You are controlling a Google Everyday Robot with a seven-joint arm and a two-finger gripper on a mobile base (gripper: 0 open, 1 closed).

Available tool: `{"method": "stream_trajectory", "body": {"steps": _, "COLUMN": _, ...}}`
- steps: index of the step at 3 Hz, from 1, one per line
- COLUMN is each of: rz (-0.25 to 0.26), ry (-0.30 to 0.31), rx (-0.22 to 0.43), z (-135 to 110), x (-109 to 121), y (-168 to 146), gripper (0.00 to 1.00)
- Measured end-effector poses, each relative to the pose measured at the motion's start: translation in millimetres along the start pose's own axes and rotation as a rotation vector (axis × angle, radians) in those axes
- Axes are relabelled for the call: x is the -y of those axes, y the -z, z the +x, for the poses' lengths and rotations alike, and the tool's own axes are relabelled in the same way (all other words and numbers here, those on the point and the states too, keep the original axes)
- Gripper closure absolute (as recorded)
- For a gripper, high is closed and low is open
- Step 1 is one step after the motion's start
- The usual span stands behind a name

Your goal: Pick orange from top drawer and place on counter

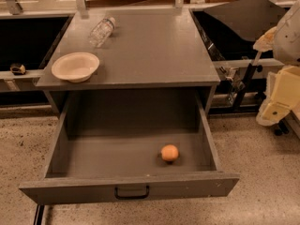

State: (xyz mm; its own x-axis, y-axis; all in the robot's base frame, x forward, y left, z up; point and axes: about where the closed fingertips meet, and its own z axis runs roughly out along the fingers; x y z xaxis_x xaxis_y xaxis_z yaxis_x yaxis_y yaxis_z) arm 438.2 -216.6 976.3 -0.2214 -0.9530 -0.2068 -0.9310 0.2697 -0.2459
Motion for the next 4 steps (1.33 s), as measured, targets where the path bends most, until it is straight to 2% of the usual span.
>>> {"method": "stream_trajectory", "body": {"steps": 1, "rz": 0.0, "ry": 0.0, "rx": 0.0, "z": 0.0, "x": 0.0, "y": 0.0, "gripper": 0.0}}
{"method": "stream_trajectory", "body": {"steps": 2, "rz": 0.003, "ry": 0.016, "rx": 0.015, "z": -6.6, "x": 3.8, "y": -13.3, "gripper": 0.0}}
{"method": "stream_trajectory", "body": {"steps": 3, "rz": -0.004, "ry": 0.022, "rx": 0.065, "z": -17.5, "x": -6.0, "y": -39.7, "gripper": 0.0}}
{"method": "stream_trajectory", "body": {"steps": 4, "rz": -0.03, "ry": 0.037, "rx": 0.174, "z": -26.4, "x": -24.5, "y": -98.0, "gripper": 0.0}}
